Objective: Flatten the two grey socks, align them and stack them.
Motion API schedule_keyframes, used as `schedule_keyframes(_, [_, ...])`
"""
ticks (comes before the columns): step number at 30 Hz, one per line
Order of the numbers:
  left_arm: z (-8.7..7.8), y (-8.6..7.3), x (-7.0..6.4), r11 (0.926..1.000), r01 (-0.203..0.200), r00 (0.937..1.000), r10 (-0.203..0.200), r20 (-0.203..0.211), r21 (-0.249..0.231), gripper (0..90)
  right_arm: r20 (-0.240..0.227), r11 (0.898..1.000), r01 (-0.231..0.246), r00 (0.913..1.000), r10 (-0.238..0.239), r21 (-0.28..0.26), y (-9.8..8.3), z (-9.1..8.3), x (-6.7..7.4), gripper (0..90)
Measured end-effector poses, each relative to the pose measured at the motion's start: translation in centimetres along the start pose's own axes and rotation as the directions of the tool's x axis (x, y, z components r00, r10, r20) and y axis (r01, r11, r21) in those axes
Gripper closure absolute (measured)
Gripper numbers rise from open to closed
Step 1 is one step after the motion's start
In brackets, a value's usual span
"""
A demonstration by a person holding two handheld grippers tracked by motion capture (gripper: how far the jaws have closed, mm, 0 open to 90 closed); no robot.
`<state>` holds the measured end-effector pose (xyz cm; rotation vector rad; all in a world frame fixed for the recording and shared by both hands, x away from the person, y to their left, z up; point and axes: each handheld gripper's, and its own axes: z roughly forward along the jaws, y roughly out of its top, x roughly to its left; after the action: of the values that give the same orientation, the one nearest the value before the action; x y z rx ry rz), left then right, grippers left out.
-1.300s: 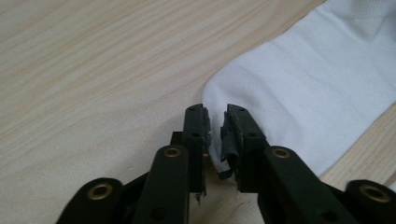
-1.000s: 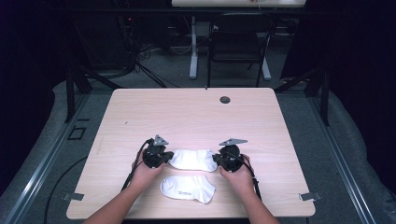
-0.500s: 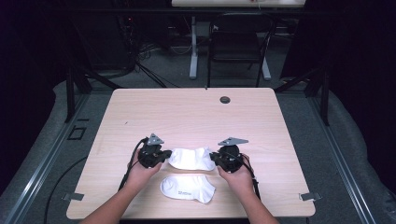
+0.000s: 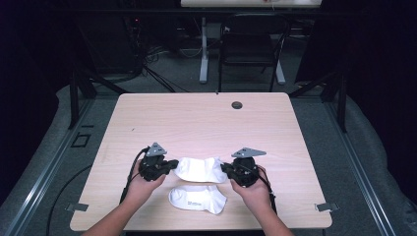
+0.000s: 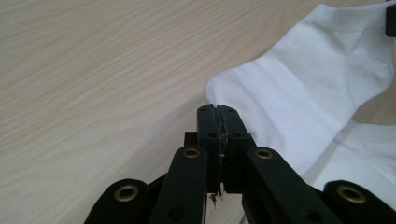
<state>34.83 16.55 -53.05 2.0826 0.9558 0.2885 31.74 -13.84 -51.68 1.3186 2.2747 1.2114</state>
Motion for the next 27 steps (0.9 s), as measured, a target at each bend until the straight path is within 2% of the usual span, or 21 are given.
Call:
schedule_keyframes(4, [-0.9, -0.3, -0.6, 0.9999, -0.016, 0.9998, 0.016, 0.015, -0.003, 89.2, -0.013, 1.0, 0.012, 0.9998, -0.012, -0.016, -0.3, -1.1, 0.6, 86.6])
schedule_keyframes(12, [-2.2, -1.3, -1.4, 0.9996, -0.025, 0.9992, 0.025, 0.03, -0.009, 89.2, -0.038, 1.0, 0.014, 0.9992, -0.014, -0.018, -1.5, -2.1, 1.6, 86.6])
schedule_keyframes(18, [-2.6, -2.6, -1.9, 0.9997, -0.024, 0.9989, 0.024, 0.039, 0.003, 89.2, -0.053, 0.999, 0.036, 0.9979, -0.036, -0.006, -2.7, -2.5, 2.6, 86.6])
schedule_keyframes(27, [-3.1, -4.0, -2.4, 1.0, -0.004, 0.9984, 0.003, 0.056, 0.009, 89.2, -0.079, 0.999, 0.038, 0.9961, -0.038, 0.004, -4.0, -2.5, 3.7, 86.5])
